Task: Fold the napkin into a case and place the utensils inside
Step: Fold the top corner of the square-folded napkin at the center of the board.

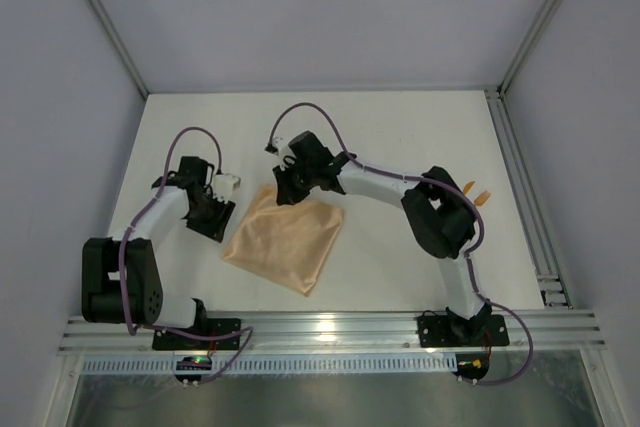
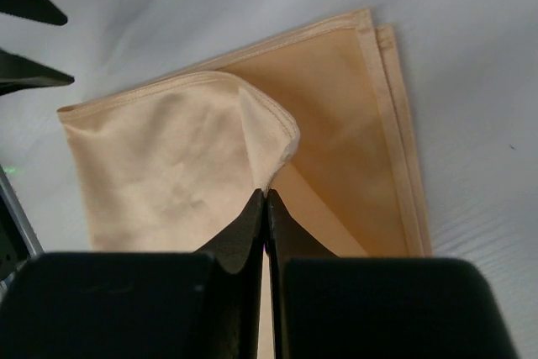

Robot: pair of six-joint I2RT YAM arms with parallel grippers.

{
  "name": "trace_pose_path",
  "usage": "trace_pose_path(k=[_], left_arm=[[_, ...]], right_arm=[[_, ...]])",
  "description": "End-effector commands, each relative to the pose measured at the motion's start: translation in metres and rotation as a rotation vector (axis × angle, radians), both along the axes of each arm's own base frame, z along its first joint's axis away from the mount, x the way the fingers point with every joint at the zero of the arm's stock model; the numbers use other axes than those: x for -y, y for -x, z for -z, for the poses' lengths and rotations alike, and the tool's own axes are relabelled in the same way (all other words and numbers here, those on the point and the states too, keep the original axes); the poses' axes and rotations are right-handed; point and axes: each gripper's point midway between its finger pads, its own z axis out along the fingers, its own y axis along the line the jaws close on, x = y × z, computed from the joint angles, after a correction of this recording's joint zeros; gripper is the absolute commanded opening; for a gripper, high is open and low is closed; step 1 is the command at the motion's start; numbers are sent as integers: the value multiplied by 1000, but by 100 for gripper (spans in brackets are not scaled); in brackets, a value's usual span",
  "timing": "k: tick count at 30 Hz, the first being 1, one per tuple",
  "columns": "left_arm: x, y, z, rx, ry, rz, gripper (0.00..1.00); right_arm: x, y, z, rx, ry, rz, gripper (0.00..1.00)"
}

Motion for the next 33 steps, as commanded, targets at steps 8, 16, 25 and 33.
trace_pose_path(k=[8, 16, 25, 33], left_arm=[[2, -1, -18, 56, 15, 2, 47], [5, 1, -22, 56, 36, 14, 48], [13, -1, -22, 35, 74, 35, 48], [24, 2, -26, 40, 70, 99, 49]], right_arm=[[17, 101, -11, 191, -23, -313, 3], [41, 161, 13, 194, 2, -406, 3], [50, 172, 4, 260, -42, -422, 3], [61, 188, 11, 286, -35, -471, 6]])
